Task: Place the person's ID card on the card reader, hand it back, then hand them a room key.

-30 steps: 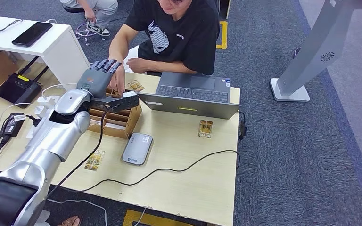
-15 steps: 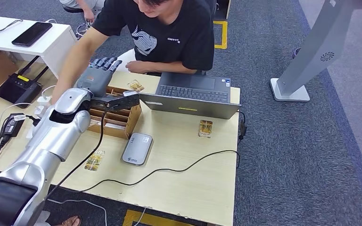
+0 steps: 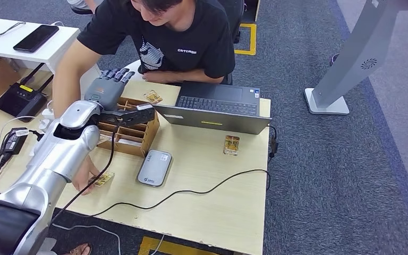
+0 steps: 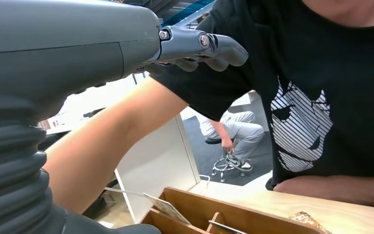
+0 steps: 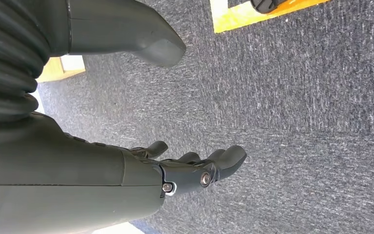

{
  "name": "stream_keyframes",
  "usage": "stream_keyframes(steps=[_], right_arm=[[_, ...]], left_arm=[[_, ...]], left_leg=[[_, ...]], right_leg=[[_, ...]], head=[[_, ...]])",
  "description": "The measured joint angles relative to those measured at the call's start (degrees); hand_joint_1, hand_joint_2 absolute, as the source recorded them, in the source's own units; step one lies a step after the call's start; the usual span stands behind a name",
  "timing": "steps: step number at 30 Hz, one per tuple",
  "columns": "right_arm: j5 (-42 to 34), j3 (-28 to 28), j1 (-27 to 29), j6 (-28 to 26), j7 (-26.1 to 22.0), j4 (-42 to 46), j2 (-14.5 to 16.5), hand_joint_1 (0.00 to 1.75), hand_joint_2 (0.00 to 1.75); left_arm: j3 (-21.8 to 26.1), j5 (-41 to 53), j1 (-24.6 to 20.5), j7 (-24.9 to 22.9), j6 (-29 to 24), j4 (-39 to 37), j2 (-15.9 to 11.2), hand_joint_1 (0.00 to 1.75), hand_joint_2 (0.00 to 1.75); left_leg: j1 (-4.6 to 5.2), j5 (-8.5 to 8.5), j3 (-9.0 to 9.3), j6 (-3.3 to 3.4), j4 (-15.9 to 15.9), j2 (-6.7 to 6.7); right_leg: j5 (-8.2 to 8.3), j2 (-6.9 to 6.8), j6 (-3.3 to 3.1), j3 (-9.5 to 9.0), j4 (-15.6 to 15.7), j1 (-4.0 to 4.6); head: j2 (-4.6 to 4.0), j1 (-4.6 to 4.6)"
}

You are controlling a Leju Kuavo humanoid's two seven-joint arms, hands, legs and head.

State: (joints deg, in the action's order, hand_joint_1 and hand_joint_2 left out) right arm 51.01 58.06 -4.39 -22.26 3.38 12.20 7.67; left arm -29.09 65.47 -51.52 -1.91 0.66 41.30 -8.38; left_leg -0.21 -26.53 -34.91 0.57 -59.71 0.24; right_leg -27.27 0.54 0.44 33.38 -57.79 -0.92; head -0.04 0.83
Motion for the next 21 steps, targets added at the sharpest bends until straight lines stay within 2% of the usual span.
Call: stream_keyframes(steps=[7,17,21], right_arm=[[-0.4,0.5,0.0,-0.1,0.0,0.0,0.2,0.0,1.75],[-0.8,1.5,0.0,-0.2,-0.2,0.0,0.4,0.0,1.75],[-1.7,2.2,0.0,-0.4,-0.2,0.0,0.6,0.0,1.75]], left_arm=[[-0.9,-0.3,0.8,1.0,0.4,0.4,-0.5,0.0,1.75],[-1.8,-2.5,2.6,2.1,2.4,6.5,-1.9,0.0,1.75],[-2.4,-4.7,4.7,3.2,3.7,11.9,-3.6,0.0,1.75]], left_leg=[[0.0,0.0,0.0,0.0,0.0,0.0],[0.0,0.0,-0.01,0.0,0.0,0.0],[0.0,0.0,-0.01,0.0,0.0,-0.01]], right_leg=[[0.0,0.0,0.0,0.01,0.0,0.0],[0.0,0.0,0.0,0.02,0.0,0.0],[-0.01,0.0,-0.01,0.02,0.0,0.0]], head=[[0.02,0.0],[0.0,0.0],[0.0,0.0]])
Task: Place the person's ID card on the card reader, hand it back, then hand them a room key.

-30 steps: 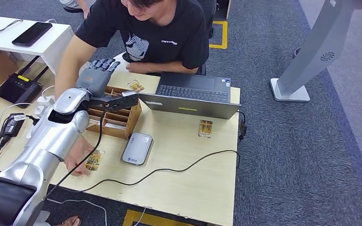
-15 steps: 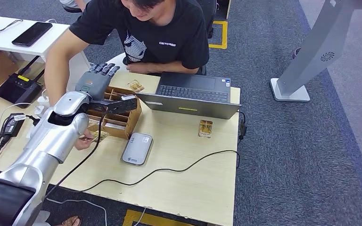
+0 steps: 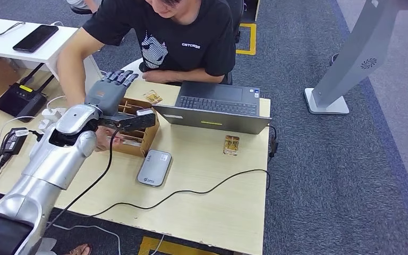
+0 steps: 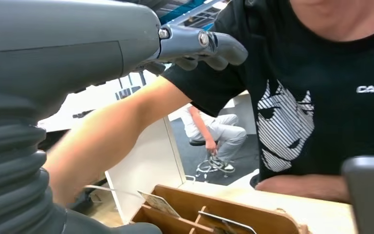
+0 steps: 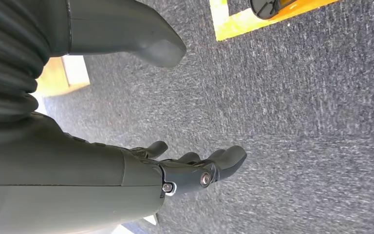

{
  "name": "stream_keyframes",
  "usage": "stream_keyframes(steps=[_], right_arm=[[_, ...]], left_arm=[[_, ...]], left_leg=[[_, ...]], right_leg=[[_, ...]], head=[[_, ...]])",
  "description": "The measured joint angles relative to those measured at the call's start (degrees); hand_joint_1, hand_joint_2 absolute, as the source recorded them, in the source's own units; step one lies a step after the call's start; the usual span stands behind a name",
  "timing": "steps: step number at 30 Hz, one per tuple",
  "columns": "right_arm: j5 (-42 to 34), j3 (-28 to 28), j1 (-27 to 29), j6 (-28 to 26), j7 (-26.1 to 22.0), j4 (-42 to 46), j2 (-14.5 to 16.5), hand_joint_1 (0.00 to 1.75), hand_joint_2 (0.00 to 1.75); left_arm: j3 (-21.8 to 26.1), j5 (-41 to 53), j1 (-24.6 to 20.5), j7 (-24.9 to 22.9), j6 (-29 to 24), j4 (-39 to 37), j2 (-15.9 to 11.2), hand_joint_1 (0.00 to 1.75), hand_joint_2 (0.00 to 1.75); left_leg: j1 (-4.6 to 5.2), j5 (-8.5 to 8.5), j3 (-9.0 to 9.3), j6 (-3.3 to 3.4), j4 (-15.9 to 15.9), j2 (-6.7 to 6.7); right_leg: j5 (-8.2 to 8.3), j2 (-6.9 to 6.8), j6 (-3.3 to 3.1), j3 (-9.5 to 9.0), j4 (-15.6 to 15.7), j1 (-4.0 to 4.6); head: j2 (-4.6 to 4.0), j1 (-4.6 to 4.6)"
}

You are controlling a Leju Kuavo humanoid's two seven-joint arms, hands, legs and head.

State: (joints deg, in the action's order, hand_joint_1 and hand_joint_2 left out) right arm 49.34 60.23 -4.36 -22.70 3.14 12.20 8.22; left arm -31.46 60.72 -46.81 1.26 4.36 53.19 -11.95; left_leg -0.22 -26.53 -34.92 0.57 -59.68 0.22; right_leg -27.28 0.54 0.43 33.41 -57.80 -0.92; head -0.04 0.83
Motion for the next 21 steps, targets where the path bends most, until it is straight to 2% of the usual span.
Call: stream_keyframes(steps=[3,8,14,21], right_arm=[[-0.9,0.9,0.0,-0.4,-0.1,0.0,0.3,0.0,1.75],[-2.1,2.5,0.1,-0.9,-0.3,0.0,0.8,0.0,1.75],[-3.0,3.9,0.1,-1.3,-0.5,0.0,1.1,0.0,1.75],[-3.1,4.9,0.0,-1.4,-0.8,0.0,1.5,0.0,1.75]], left_arm=[[-1.2,-2.4,3.0,0.1,2.1,6.8,-2.5,0.0,1.75],[-3.3,-4.8,9.0,-0.1,2.9,18.1,-8.2,0.0,1.75],[-3.9,-8.8,13.9,-0.4,4.3,27.9,-14.2,0.0,1.75],[-4.3,-10.0,17.5,-0.5,4.7,33.1,-17.8,0.0,1.75]], left_leg=[[0.0,-0.01,0.01,-0.02,0.0,-0.01],[0.0,-0.02,0.01,-0.03,0.1,-0.05],[-0.02,-0.04,0.01,-0.06,0.1,-0.04],[-0.02,-0.04,0.01,-0.06,0.1,-0.03]], right_leg=[[-0.02,0.02,-0.03,0.01,0.0,0.0],[-0.09,0.08,-0.12,0.08,0.0,0.0],[-0.13,0.07,-0.19,0.09,0.0,0.02],[-0.15,0.04,-0.22,0.1,0.0,0.02]], head=[[-0.01,0.01],[0.0,0.01],[0.0,0.01],[-0.01,0.01]])
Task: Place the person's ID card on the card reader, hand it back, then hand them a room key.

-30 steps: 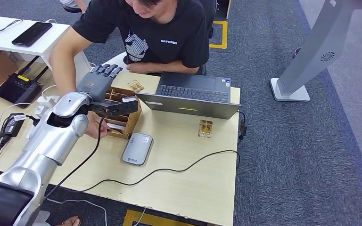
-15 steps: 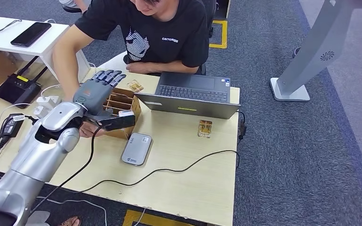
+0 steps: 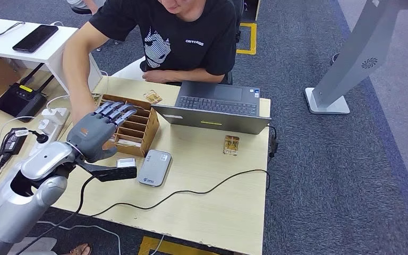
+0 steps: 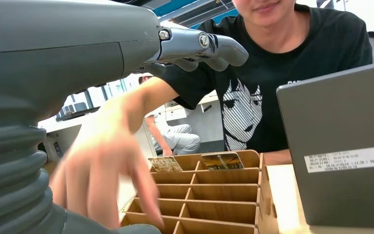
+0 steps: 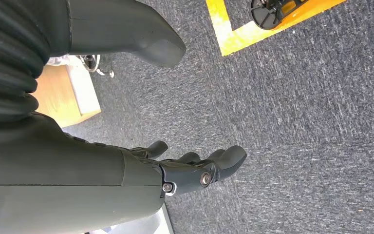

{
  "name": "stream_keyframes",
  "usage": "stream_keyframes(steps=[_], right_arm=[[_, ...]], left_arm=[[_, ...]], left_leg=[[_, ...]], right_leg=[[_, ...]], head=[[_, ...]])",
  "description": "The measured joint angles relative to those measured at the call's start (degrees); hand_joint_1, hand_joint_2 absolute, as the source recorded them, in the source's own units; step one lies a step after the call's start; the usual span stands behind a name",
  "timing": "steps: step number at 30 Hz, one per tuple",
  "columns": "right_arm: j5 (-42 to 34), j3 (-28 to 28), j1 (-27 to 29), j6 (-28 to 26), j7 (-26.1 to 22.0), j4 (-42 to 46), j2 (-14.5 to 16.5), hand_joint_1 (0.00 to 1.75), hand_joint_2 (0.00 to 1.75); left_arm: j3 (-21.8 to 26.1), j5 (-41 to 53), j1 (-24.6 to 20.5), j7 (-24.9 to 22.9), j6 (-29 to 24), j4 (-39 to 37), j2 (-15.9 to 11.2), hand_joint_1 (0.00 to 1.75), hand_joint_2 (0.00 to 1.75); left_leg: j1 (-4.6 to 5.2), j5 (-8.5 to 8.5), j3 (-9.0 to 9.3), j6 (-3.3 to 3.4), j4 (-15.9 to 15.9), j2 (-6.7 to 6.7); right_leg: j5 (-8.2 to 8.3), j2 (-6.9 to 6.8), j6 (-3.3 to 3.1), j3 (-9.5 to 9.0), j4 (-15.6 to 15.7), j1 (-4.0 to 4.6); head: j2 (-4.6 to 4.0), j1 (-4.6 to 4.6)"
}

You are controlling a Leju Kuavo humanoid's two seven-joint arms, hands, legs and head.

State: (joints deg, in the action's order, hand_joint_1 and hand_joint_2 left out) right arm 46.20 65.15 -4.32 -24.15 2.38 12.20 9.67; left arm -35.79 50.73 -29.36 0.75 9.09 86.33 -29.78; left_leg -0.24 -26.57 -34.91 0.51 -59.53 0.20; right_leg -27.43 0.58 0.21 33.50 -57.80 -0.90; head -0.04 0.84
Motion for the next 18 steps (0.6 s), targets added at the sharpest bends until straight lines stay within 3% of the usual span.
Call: stream_keyframes(steps=[12,18], right_arm=[[0.0,0.1,0.0,-0.1,-0.1,0.0,0.3,0.0,1.75],[0.3,0.1,-0.1,-0.2,0.4,0.0,0.4,0.0,1.75]], left_arm=[[-0.2,0.6,2.5,-1.6,-1.0,1.3,-1.3,0.0,1.75],[-0.2,5.3,3.9,-4.4,-3.9,-1.3,-0.2,0.0,1.75]], left_leg=[[0.0,-0.01,0.0,-0.01,0.0,-0.01],[0.0,-0.02,0.0,-0.02,0.0,0.0]], right_leg=[[0.0,0.01,-0.01,0.01,0.0,0.0],[-0.01,0.0,-0.01,0.02,0.0,0.0]], head=[[0.0,0.0],[0.0,0.0]])
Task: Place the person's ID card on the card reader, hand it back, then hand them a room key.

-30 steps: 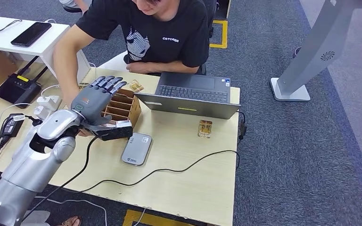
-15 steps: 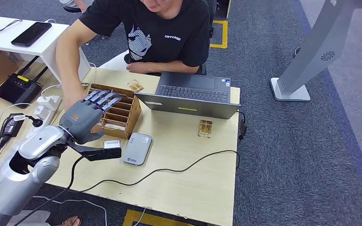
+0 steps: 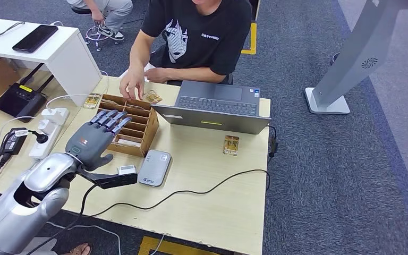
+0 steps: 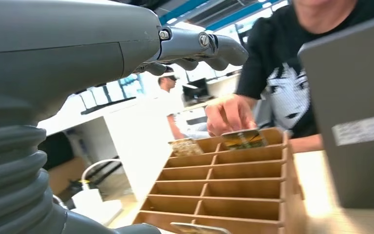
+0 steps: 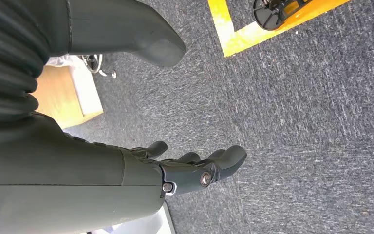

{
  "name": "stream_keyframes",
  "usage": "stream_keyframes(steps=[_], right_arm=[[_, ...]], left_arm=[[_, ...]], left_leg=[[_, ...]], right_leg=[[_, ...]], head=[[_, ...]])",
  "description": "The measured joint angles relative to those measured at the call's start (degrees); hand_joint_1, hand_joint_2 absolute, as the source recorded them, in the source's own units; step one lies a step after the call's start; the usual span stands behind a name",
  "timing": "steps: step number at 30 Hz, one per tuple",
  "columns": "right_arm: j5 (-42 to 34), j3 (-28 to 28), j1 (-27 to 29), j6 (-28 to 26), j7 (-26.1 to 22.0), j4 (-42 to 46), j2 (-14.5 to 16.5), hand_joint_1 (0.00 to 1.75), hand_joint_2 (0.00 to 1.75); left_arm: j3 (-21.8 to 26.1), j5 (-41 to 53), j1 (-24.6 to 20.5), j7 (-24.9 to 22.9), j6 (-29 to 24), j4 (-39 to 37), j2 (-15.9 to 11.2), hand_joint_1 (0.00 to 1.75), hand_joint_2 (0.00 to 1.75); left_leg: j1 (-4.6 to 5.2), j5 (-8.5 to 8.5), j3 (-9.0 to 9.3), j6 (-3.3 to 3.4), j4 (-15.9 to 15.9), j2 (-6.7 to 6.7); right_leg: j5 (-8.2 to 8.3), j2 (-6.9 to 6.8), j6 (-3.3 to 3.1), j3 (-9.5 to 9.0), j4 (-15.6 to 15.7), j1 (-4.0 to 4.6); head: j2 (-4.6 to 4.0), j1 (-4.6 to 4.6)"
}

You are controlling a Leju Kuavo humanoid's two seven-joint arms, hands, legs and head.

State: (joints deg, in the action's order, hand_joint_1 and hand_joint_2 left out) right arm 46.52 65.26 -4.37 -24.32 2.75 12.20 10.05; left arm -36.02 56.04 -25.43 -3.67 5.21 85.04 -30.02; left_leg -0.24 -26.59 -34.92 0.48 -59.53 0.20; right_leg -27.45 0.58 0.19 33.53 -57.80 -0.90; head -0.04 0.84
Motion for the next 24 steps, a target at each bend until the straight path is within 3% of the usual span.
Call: stream_keyframes(steps=[15,24], right_arm=[[3.0,-0.2,-0.2,0.8,0.9,0.0,0.1,0.0,1.75],[3.8,-0.7,-0.2,1.1,1.0,0.0,0.1,0.0,1.75]], left_arm=[[2.2,7.2,-0.1,-2.1,-6.0,-18.3,8.8,0.0,1.75],[4.5,7.7,-1.5,-1.7,-7.6,-25.2,12.0,0.0,1.75]], left_leg=[[0.0,0.0,0.0,0.0,0.0,0.0],[0.0,0.0,0.0,0.0,0.0,0.0]], right_leg=[[0.0,0.0,0.0,0.0,0.0,0.0],[0.0,0.0,0.0,0.0,0.0,0.0]], head=[[0.01,0.0],[0.0,-0.01]])
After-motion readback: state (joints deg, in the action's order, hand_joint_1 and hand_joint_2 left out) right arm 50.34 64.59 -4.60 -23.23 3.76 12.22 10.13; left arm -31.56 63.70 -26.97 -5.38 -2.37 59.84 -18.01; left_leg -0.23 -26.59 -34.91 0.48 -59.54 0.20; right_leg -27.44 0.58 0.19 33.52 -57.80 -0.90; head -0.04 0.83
